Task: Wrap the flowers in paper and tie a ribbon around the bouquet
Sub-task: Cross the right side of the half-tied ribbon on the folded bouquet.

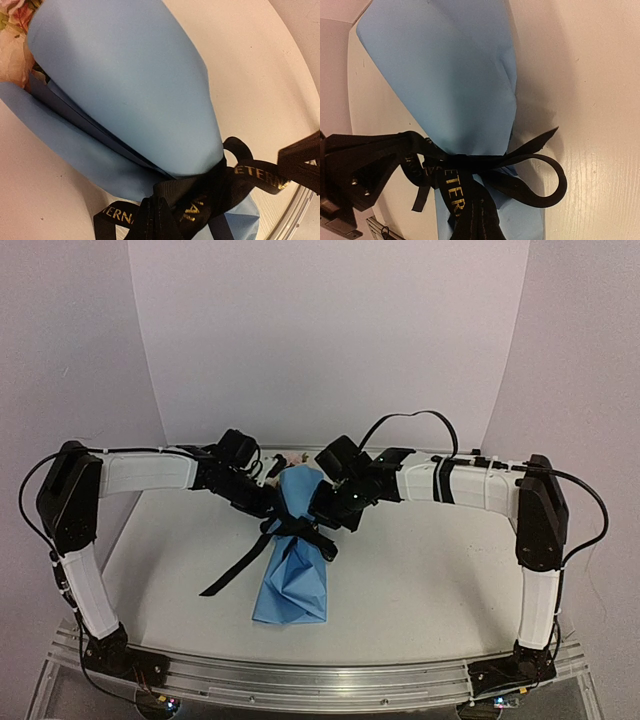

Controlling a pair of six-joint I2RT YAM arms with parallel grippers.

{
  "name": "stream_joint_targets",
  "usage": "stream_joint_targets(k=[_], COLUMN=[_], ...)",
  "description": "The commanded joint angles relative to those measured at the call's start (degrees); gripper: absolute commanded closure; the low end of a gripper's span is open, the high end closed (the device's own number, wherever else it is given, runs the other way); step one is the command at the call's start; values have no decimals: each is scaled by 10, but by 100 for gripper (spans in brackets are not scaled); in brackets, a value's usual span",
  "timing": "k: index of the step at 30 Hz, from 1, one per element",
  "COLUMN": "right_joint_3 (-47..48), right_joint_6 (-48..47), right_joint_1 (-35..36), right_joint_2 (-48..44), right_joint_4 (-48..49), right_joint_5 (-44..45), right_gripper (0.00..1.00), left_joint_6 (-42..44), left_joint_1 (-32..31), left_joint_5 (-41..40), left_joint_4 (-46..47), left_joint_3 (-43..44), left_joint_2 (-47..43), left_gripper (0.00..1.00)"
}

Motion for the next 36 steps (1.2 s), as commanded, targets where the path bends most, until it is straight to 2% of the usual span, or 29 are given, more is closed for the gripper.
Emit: stream_joint_targets(k=[1, 8, 16, 20, 30, 33, 36], right_joint_3=[-3, -3, 12, 27, 75, 85, 93], right_joint_6=[0, -2, -16, -24, -45, -47, -49], right_joint_1=[2, 3, 3, 3, 3, 2, 3], right_joint_2=[-13, -17, -17, -13, 11, 17, 23], right_joint_4=[-2, -2, -9, -19, -49, -54, -59], right_joint_5=[16, 23, 27, 27, 27, 27, 27], right_gripper=[100, 100, 100, 100, 100, 100, 100], left_joint_6=[-19, -68, -199, -251, -211, -176, -121], left_joint_1=[7, 22, 42, 46, 46, 47, 46], left_joint_5=[0, -11, -51, -37, 77, 142, 201], left_joint_4=[58, 122, 290, 378, 534, 541, 491], left_joint_3=[-24, -93, -255, -326, -421, -415, -395], left_joint_2=[-61, -114, -242, -289, -350, -341, -324], left_gripper=[100, 100, 100, 99, 90, 88, 87])
